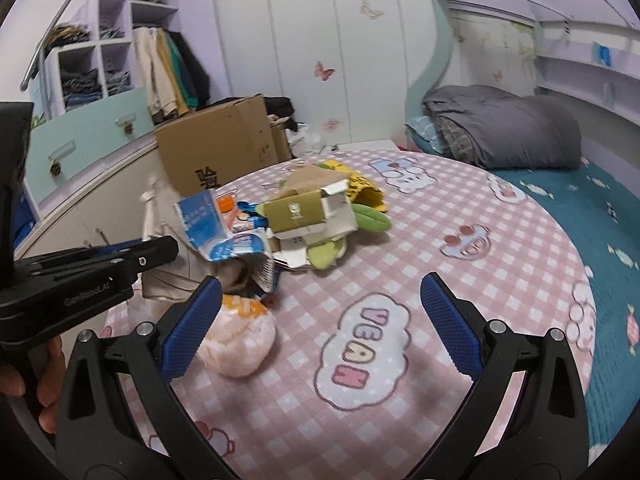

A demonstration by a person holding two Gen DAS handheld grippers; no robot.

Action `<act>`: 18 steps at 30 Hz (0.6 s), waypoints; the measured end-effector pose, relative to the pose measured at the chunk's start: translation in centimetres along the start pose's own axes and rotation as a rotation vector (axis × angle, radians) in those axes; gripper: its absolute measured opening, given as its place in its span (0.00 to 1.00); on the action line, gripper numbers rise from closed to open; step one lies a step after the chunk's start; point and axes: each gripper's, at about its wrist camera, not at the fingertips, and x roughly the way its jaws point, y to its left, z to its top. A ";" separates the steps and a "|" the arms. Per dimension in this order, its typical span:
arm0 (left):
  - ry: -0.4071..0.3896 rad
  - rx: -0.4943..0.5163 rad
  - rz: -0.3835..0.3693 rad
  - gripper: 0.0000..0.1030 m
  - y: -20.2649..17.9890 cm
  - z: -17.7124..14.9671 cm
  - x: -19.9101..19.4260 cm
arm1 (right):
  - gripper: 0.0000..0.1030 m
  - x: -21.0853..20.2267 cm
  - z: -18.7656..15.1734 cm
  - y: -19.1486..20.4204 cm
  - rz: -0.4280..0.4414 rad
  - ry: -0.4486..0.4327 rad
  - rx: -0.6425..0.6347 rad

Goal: Collect trash
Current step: 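Grasp the blue-white box with the right tool while the left tool grasps white paper sticks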

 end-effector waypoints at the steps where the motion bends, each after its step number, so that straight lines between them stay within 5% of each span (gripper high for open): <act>1: -0.009 -0.009 -0.014 0.10 0.4 0.0 -0.1 | 0.94 0.3 0.2 0.2 0.006 0.001 -0.015; 12: -0.042 -0.011 -0.074 0.03 2.0 -0.2 -0.9 | 0.81 3.7 1.3 4.7 0.087 0.073 -0.200; 16: -0.051 0.018 -0.077 0.03 1.8 -0.2 -1.0 | 0.40 5.1 1.7 5.1 0.113 0.105 -0.197; 18: -0.058 0.034 -0.081 0.03 1.6 -0.2 -1.2 | 0.29 5.6 2.0 5.3 0.133 0.130 -0.191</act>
